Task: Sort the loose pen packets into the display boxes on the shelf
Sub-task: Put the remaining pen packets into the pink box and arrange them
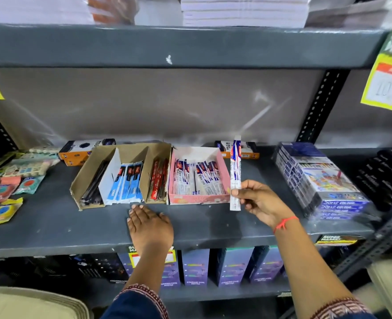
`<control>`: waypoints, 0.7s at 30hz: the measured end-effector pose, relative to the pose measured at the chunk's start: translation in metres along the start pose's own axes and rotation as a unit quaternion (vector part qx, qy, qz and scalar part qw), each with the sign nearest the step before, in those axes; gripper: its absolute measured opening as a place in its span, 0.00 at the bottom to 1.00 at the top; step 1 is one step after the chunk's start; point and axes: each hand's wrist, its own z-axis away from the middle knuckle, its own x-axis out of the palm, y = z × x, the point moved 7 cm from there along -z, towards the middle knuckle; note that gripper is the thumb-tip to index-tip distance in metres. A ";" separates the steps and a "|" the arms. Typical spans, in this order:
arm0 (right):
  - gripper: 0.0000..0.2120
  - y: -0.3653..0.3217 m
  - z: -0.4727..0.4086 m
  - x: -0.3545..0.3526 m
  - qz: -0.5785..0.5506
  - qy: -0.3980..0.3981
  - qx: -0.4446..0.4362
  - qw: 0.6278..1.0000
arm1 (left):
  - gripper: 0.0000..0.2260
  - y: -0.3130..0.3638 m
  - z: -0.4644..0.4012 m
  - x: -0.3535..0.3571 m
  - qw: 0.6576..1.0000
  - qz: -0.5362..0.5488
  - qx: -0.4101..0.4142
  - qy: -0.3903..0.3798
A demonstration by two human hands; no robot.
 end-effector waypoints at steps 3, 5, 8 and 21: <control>0.11 -0.004 0.001 0.004 -0.010 -0.017 0.003 1.000 | 0.28 0.000 0.001 0.000 1.000 -0.002 0.002 -0.001; 0.11 -0.005 0.003 0.007 -0.013 -0.027 0.011 0.999 | 0.28 0.001 0.001 -0.001 1.000 0.000 0.002 0.000; 0.11 -0.008 0.004 0.011 -0.006 -0.029 0.023 0.999 | 0.28 0.001 0.001 -0.001 1.000 0.003 0.002 0.000; 0.13 -0.043 -0.061 0.044 0.291 0.053 0.032 0.955 | 0.28 0.001 0.002 -0.002 1.000 0.018 0.003 0.023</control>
